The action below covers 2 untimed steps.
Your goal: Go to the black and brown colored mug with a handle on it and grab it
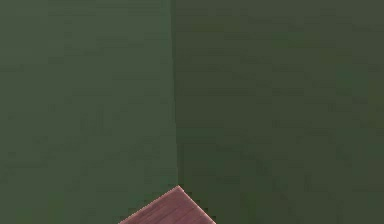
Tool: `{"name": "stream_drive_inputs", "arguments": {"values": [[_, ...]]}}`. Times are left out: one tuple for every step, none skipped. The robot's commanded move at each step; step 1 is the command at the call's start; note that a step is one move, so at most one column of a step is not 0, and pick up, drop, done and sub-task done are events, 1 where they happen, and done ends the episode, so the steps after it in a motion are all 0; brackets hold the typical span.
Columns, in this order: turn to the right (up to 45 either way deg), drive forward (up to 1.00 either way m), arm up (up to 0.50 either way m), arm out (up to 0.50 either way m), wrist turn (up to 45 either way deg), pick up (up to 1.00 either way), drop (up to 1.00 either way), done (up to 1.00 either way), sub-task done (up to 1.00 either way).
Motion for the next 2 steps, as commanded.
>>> {"name": "stream_drive_inputs", "arguments": {"values": [[0.0,0.00,-0.20,0.00,0.0,0.00,0.00,0.00,0.00],[0.0,0.00,0.00,0.00,0.0,1.00,0.00,0.00,0.00]]}}
